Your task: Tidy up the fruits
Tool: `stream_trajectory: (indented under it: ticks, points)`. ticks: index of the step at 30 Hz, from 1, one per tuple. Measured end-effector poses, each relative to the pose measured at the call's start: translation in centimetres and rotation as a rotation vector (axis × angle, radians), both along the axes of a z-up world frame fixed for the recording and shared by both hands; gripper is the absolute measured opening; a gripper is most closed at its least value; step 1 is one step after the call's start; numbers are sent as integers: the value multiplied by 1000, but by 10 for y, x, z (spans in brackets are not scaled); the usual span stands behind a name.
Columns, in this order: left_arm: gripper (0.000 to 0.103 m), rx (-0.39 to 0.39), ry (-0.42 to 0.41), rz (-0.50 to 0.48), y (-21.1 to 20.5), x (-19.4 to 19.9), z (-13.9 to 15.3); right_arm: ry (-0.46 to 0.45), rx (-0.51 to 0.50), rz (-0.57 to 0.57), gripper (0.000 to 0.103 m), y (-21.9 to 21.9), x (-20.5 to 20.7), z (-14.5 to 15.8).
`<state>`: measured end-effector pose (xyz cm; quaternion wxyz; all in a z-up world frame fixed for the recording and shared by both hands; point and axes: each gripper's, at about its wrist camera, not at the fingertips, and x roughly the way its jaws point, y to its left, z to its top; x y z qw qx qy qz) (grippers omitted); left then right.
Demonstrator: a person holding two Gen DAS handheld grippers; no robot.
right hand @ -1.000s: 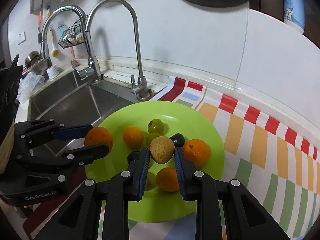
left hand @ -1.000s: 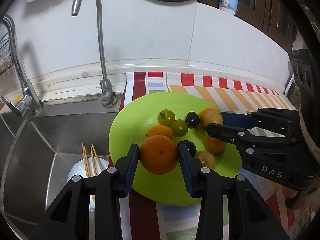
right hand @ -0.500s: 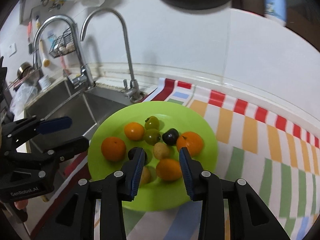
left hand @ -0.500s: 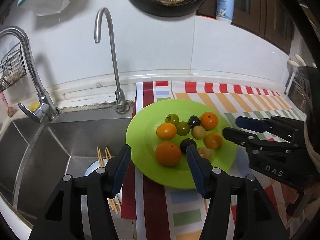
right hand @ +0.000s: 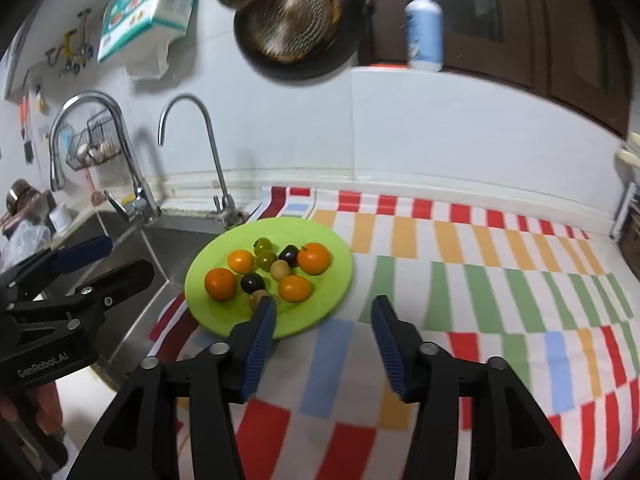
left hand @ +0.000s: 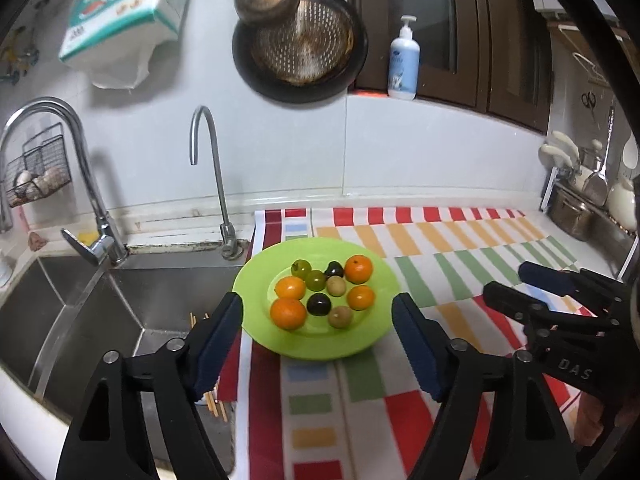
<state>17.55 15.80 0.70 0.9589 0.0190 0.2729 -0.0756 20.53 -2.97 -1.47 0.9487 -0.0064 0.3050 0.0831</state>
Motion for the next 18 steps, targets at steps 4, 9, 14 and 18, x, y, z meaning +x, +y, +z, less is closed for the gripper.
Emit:
stream_trajectory:
  ticks: [4, 9, 14, 18]
  points:
    - [82, 13, -23, 7, -13, -26, 7, -26, 7, -4, 58, -17, -29, 12]
    - [89, 8, -39, 30, -22, -56, 13, -62, -3, -21, 64, -28, -63, 22]
    - [96, 1, -53, 33, -33, -83, 21, -93, -10, -29, 64, -37, -94, 32]
    - [98, 8, -67, 33, -41, -99, 26, -113, -10, -52, 72, -45, -116, 37]
